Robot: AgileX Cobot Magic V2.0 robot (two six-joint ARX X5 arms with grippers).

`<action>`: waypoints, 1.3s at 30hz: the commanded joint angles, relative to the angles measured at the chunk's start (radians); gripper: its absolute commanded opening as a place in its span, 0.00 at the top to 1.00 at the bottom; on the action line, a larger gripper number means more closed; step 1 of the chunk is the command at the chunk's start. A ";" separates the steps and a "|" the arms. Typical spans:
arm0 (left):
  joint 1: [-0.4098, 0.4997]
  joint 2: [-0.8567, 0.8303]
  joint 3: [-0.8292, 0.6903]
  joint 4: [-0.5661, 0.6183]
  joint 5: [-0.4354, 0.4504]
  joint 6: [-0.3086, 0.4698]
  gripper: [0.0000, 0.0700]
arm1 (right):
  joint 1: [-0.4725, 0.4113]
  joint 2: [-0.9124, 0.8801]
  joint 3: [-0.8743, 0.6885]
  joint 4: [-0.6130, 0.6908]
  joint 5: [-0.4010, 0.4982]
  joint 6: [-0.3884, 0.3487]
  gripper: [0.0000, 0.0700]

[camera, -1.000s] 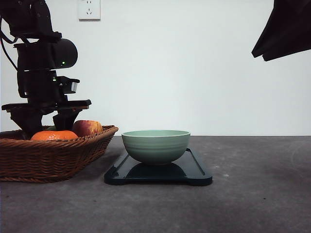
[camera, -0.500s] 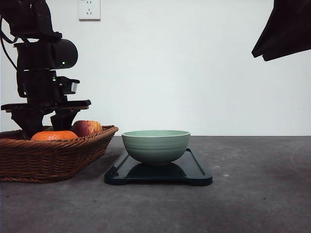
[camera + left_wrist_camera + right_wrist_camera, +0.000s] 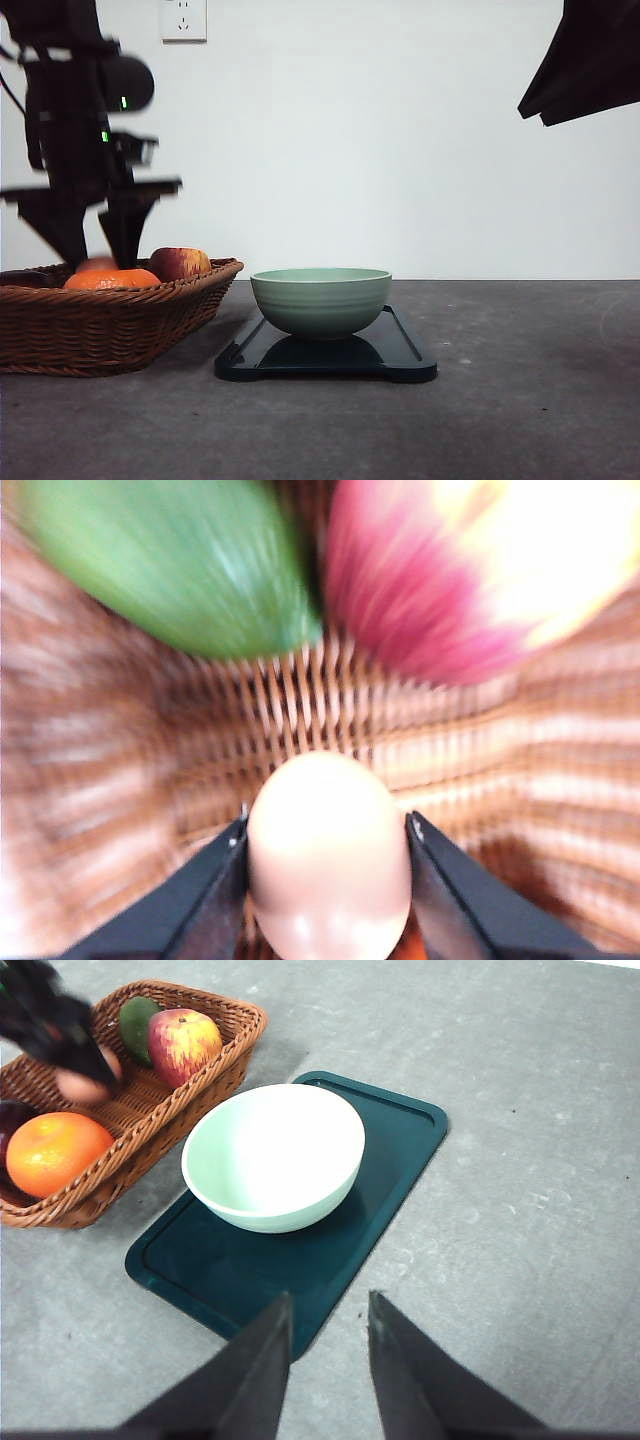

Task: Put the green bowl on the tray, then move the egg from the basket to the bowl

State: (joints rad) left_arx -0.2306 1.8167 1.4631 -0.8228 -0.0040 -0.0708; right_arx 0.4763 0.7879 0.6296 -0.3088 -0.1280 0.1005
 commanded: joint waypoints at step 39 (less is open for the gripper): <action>-0.296 -0.123 0.021 0.426 0.165 -0.091 0.73 | 0.006 0.008 0.004 0.016 0.000 -0.003 0.79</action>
State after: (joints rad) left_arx -0.5181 1.6663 1.4651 -0.4140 0.1663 -0.1722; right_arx 0.4763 0.7879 0.6296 -0.3024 -0.1284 0.1009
